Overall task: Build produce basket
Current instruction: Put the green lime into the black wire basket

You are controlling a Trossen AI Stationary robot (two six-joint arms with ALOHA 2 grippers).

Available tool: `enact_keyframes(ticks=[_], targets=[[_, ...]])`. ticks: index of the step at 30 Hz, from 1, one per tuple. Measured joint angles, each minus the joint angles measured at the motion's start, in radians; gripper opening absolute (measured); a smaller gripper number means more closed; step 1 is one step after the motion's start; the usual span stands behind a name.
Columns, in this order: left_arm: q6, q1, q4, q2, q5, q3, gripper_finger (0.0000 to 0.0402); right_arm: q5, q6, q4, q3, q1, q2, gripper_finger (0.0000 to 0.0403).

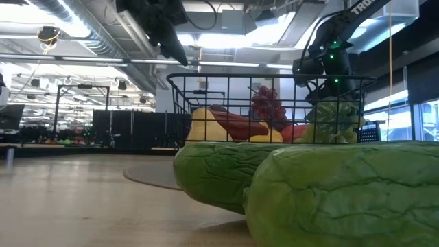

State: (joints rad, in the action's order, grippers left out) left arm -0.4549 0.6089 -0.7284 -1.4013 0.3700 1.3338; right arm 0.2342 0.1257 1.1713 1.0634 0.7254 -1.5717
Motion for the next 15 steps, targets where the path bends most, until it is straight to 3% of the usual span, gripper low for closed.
enact_keyframes(ticks=[8, 15], targets=[[0.000, -0.010, 0.000, 0.000, -0.181, 0.000, 0.0234, 0.000, -0.003, 0.000, 0.000, 0.000, 0.000, 0.0207], [0.000, -0.010, 0.000, 0.000, -0.208, 0.000, 0.0234, -0.001, -0.003, 0.000, 0.000, 0.000, 0.000, 0.0207]])
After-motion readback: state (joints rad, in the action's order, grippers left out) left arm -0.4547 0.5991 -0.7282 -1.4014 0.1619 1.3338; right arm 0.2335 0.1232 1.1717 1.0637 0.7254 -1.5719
